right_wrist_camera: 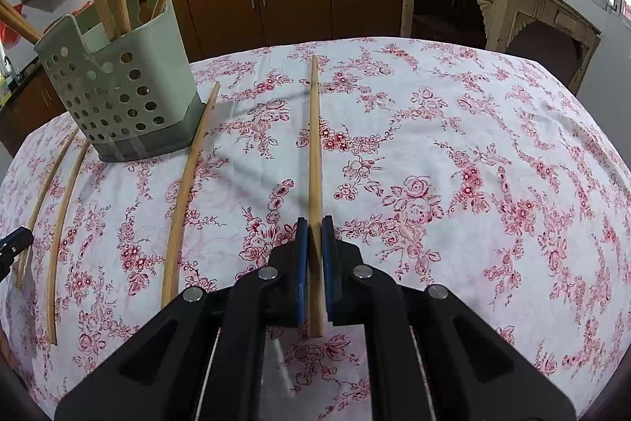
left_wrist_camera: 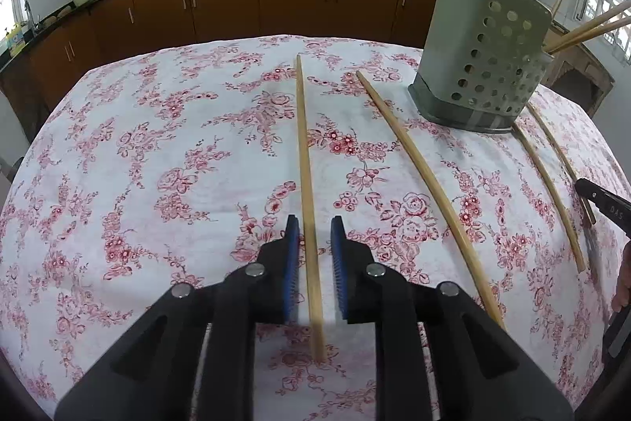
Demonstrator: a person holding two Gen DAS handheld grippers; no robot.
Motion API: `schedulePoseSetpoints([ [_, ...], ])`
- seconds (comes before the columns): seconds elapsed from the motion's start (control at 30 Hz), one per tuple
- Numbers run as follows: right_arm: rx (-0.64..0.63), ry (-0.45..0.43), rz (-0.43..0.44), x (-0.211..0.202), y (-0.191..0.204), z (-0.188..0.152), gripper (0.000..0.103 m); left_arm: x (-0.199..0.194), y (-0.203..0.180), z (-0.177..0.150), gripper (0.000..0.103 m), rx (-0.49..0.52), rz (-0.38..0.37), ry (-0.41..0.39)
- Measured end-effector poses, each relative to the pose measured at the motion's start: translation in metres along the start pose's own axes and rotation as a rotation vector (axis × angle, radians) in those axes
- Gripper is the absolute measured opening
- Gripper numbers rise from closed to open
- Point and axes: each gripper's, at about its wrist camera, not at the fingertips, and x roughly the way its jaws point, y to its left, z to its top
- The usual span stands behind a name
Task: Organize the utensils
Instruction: 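Close the left tool on a chopstick while the right tool grasps another, then lift the left tool's chopstick over the holder while the right tool carries its own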
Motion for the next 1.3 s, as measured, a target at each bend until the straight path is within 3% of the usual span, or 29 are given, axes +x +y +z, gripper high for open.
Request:
schedulePoseSetpoints([
  [0.93, 0.011, 0.000, 0.011, -0.008, 0.000, -0.007, 0.008, -0.006, -0.006, -0.009, 0.021, 0.016, 0.023, 0.003],
  [1.07, 0.014, 0.000, 0.017, -0.009, -0.002, -0.008, 0.008, -0.010, -0.007, -0.014, 0.018, 0.018, 0.039, 0.004],
  [1.17, 0.025, -0.001, 0.031, -0.012, -0.005, -0.010, 0.008, -0.013, -0.006, -0.016, 0.009, 0.012, 0.042, 0.004],
  [1.3, 0.031, -0.019, 0.044, -0.023, -0.007, -0.016, 0.008, -0.018, -0.003, -0.019, 0.007, 0.012, 0.043, 0.018],
])
